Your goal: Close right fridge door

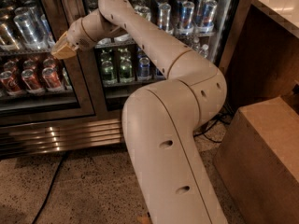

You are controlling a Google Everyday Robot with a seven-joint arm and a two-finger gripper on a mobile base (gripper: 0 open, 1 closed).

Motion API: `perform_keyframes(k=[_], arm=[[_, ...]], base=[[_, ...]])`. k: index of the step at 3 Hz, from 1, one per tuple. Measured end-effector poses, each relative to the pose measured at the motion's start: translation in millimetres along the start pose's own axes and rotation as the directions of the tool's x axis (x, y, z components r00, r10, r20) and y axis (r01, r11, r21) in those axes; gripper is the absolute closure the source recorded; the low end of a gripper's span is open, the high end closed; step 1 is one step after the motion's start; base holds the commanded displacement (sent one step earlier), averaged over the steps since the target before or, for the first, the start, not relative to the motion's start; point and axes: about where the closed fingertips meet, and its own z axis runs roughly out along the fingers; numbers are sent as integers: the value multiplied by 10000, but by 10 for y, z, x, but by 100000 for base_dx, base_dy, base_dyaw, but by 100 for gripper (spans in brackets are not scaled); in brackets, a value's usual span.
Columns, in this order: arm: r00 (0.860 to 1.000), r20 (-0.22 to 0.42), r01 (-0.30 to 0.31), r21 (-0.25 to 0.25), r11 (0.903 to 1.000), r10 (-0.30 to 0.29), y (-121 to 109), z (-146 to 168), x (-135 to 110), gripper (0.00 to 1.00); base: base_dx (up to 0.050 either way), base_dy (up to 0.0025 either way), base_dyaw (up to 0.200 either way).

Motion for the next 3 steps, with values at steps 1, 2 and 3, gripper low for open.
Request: perform_keyframes(k=[1,2,3], arm=[[10000,0,-6,4,10000,6,8,-7,0,100],[10000,0,-6,4,10000,6,8,-7,0,100],[10000,0,-6,4,10000,6,8,-7,0,100]], base=[[3639,247,13609],[4045,232,11690],[0,0,0]])
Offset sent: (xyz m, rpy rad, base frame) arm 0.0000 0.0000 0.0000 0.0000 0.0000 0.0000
